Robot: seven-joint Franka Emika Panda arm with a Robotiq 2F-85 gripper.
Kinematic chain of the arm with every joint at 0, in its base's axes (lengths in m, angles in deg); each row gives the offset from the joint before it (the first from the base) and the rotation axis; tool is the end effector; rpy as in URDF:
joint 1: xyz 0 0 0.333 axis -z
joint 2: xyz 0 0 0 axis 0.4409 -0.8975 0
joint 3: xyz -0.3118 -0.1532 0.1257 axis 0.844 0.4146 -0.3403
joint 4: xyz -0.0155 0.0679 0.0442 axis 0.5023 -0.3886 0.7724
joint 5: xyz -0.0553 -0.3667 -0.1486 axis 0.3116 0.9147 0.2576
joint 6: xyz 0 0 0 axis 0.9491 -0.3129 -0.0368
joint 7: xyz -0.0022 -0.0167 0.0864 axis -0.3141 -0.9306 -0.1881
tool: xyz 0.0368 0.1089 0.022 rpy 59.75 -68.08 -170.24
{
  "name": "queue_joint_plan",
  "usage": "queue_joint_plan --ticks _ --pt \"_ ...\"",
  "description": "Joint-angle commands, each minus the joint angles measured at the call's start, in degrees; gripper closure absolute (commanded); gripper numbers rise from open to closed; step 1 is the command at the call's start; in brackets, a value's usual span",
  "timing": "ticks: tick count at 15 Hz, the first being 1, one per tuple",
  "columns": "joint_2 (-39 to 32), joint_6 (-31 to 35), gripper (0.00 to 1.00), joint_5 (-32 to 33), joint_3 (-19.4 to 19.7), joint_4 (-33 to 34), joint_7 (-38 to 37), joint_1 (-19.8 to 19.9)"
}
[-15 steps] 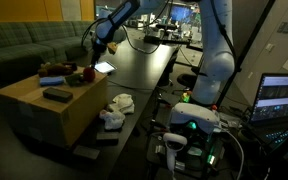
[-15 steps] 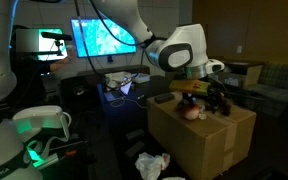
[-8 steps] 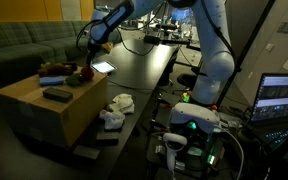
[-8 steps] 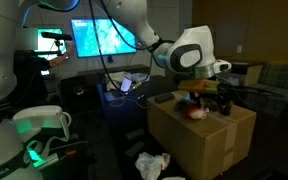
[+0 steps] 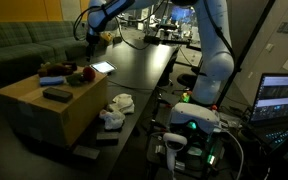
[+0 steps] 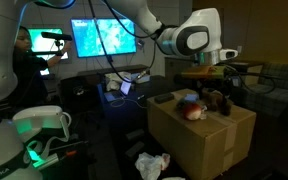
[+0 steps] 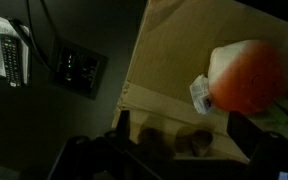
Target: Switch all the objects from the box and the table
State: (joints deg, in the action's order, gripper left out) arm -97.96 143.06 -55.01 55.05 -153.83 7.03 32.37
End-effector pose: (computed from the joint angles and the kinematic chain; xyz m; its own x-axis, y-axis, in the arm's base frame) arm 0.7211 -0.0764 0.3690 0.8998 0.3847 0.2061 0.3685 -0.9227 0.1136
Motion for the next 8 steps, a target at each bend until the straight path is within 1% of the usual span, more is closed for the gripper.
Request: queue_joint_plan --ticks 1,4,8 --pt "1.3 -4.3 0.00 -2.0 -2.8 1.1 1.9 2.2" --pt "0.4 -4.7 0.00 -4.2 -4.5 1.0 3.1 2.7" --pt "-1.2 -7.2 0.00 -6.3 -6.1 1.4 4.0 2.6"
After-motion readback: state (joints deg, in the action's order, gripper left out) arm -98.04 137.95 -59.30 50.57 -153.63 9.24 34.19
